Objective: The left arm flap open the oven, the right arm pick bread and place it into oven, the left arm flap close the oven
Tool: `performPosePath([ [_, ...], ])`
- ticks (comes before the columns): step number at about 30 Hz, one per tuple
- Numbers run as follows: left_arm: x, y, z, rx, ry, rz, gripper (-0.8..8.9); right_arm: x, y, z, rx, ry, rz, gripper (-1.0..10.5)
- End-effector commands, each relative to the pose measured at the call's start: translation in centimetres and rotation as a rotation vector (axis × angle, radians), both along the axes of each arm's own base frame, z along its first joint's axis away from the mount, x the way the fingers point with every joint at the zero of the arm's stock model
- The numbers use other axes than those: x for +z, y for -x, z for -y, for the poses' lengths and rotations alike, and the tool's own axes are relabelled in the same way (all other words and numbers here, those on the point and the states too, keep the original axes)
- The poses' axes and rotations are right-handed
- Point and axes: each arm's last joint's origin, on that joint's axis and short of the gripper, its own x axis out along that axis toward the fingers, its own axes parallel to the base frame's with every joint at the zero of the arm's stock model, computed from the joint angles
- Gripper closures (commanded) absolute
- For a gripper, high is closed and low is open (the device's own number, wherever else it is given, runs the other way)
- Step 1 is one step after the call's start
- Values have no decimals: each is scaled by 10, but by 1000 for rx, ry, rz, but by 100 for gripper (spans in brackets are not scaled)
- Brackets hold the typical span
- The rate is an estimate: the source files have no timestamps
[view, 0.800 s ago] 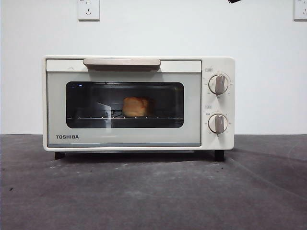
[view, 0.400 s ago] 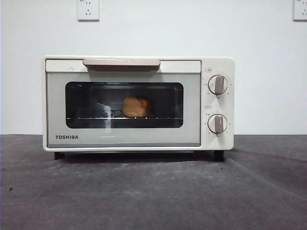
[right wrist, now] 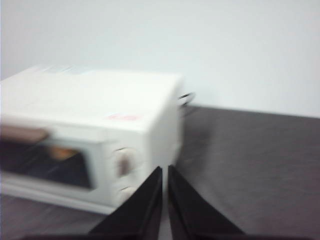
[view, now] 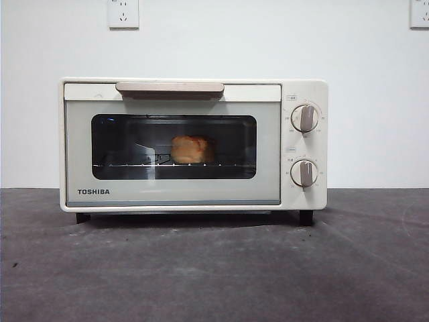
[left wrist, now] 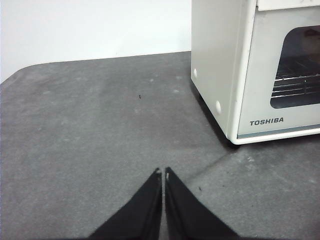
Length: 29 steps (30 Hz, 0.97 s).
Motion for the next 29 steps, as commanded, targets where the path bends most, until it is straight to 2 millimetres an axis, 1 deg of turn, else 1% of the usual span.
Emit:
performPosePath([
  [1, -7, -1, 0, 3, 1, -22, 797, -15, 4, 9, -79, -1, 64, 933],
  [7, -7, -1, 0, 3, 1, -22, 797, -53, 8, 18, -181, -9, 137, 933],
  [15, -7, -1, 0, 3, 2, -22, 797, -98, 7, 20, -200, -10, 123, 933],
  [26, -7, -1, 0, 3, 1, -22, 797, -136, 0, 20, -231, -27, 27, 933],
  [29, -7, -1, 0, 3, 1, -22, 797, -141, 1, 21, -251, -23, -23, 933],
])
